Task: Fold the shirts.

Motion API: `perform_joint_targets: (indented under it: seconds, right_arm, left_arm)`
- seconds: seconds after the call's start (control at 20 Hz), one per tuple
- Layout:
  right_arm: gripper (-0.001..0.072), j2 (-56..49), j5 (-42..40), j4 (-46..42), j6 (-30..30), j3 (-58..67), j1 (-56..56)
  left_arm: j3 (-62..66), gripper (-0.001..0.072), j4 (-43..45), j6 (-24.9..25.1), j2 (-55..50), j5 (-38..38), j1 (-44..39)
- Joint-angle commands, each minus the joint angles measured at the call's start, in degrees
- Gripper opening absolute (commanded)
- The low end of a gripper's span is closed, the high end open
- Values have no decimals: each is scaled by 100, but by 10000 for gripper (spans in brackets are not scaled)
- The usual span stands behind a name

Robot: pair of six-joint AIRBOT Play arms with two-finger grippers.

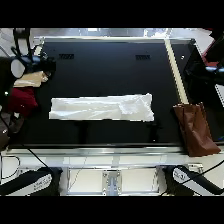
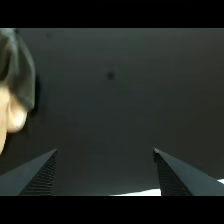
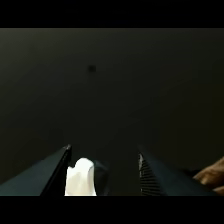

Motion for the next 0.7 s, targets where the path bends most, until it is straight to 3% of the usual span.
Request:
perform_joint_targets:
  seconds: [0.0, 0.05, 0.1, 0.15, 0.2, 0.25, 0.3, 0.35, 0.45, 0.65]
  right_arm:
    - [481, 107, -1032, 396, 1292, -1244, -544]
    - [432, -72, -1034, 686, 1309, -1543, -590]
    - [245, -323, -824, 1014, 1117, -1679, -629]
    - [143, -660, -297, 1552, 262, -1648, -688]
    - [153, -1086, 584, 2345, -1008, -1515, -752]
    - [304, -1550, 1650, 3038, -2017, -1292, -809]
    - [523, -1965, 2529, 3309, -2435, -1034, -817]
    - [619, -2352, 3130, 3261, -2435, -743, -815]
    - [621, -2813, 3480, 3150, -2446, -411, -787]
    - [624, -2909, 2157, 3169, -2874, -389, -575]
  left_arm:
    - [1213, 683, -7, 328, -472, -350, -603]
    - [1497, 684, -9, 391, -693, -411, -734]
    - [1740, 683, -7, 413, -922, -466, -874]
    - [1871, 683, -4, 415, -1099, -485, -984]
    - [1921, 683, -2, 476, -1255, -492, -1084]
    - [1921, 683, 15, 522, -1373, -514, -1158]
    - [1921, 683, 15, 520, -1491, -551, -1213]
    - [1921, 683, 15, 518, -1589, -579, -1239]
    - [1921, 683, 13, 516, -1709, -662, -1239]
    - [1921, 683, 11, 446, -1770, -859, -1239]
